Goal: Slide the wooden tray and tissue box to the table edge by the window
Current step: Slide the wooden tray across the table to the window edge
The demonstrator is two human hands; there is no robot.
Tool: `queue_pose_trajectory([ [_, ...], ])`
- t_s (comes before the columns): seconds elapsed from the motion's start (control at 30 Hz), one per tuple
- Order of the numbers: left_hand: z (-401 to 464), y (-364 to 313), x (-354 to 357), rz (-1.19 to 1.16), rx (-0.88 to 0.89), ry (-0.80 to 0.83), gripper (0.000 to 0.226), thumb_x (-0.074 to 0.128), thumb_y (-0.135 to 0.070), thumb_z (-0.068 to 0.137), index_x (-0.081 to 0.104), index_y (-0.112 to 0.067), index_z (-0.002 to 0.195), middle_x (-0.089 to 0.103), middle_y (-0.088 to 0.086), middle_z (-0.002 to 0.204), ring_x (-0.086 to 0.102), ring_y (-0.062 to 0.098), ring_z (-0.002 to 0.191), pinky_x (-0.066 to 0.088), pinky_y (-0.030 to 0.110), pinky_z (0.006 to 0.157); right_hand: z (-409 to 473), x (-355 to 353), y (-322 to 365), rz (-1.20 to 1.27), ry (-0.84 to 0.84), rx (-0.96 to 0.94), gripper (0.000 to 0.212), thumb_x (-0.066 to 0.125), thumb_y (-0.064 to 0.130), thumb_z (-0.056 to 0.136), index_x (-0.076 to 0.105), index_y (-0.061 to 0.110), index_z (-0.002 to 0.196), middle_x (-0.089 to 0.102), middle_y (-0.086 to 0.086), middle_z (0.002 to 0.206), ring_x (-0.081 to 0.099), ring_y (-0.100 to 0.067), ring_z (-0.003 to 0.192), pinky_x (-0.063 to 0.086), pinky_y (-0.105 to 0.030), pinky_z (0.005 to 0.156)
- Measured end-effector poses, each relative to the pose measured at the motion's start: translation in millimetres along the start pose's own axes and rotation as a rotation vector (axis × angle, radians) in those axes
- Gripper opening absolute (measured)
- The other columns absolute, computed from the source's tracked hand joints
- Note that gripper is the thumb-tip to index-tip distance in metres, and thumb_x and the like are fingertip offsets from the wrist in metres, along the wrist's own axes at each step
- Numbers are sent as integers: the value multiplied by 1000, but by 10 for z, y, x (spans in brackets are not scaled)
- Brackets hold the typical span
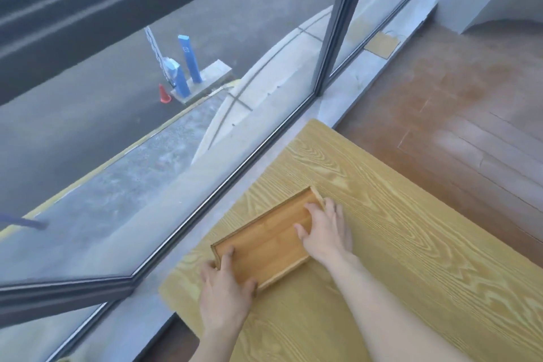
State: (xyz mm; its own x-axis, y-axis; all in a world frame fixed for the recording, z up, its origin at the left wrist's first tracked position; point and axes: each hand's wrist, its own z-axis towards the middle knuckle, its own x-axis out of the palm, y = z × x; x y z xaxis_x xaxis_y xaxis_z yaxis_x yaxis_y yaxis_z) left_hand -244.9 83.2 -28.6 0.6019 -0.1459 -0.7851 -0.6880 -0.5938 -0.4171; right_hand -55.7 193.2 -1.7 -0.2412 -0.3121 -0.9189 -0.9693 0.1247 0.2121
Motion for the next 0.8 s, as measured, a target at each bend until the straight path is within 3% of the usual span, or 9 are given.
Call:
queue_pose_trajectory([
  [0.3, 107, 121, -39, 46, -22, 16, 86, 73, -56, 77, 27, -40, 147, 31, -1, 114, 53, 23, 110, 55, 37, 82, 476, 54, 371, -9, 91, -151, 62, 64, 58, 90, 50, 32, 144, 25, -13, 165, 32, -34, 142, 30, -49, 117],
  [0.4, 140, 162, -70, 85, 6, -4, 85, 69, -62, 76, 27, -41, 148, 33, -1, 114, 51, 20, 109, 53, 33, 79, 489, 85, 377, 52, 137, -202, 65, 67, 54, 90, 46, 32, 148, 19, -10, 169, 21, -32, 153, 22, -52, 123],
  [0.53, 212, 145, -91, 226, 85, -110, 80, 66, -71, 70, 43, -39, 140, 42, -2, 116, 47, 21, 110, 45, 37, 93, 329, 170, 289, 3, 140, -297, 73, 65, 54, 91, 38, 30, 155, 16, -12, 170, 9, -29, 158, 9, -47, 128],
  [0.63, 245, 50, -60, 231, 290, -177, 73, 69, -66, 70, 52, -35, 134, 47, -2, 121, 45, 22, 115, 43, 39, 99, 190, 223, 174, -59, 175, -315, 83, 65, 60, 89, 29, 32, 158, 11, -12, 171, 4, -29, 158, 6, -46, 129],
  [0.7, 276, -13, -7, 252, 401, -99, 75, 64, -65, 75, 43, -37, 142, 43, -1, 139, 38, 24, 132, 36, 42, 112, 140, 252, 107, -110, 219, -329, 89, 65, 65, 86, 24, 34, 159, 7, -13, 171, 1, -30, 158, 7, -48, 129],
  [0.8, 336, -54, 93, 283, 470, 9, 80, 53, -64, 84, 21, -39, 153, 18, -1, 164, 9, 26, 153, 13, 44, 125, 118, 276, 57, -156, 254, -342, 91, 64, 67, 85, 21, 38, 159, 1, -13, 172, -3, -31, 158, 7, -48, 128],
])
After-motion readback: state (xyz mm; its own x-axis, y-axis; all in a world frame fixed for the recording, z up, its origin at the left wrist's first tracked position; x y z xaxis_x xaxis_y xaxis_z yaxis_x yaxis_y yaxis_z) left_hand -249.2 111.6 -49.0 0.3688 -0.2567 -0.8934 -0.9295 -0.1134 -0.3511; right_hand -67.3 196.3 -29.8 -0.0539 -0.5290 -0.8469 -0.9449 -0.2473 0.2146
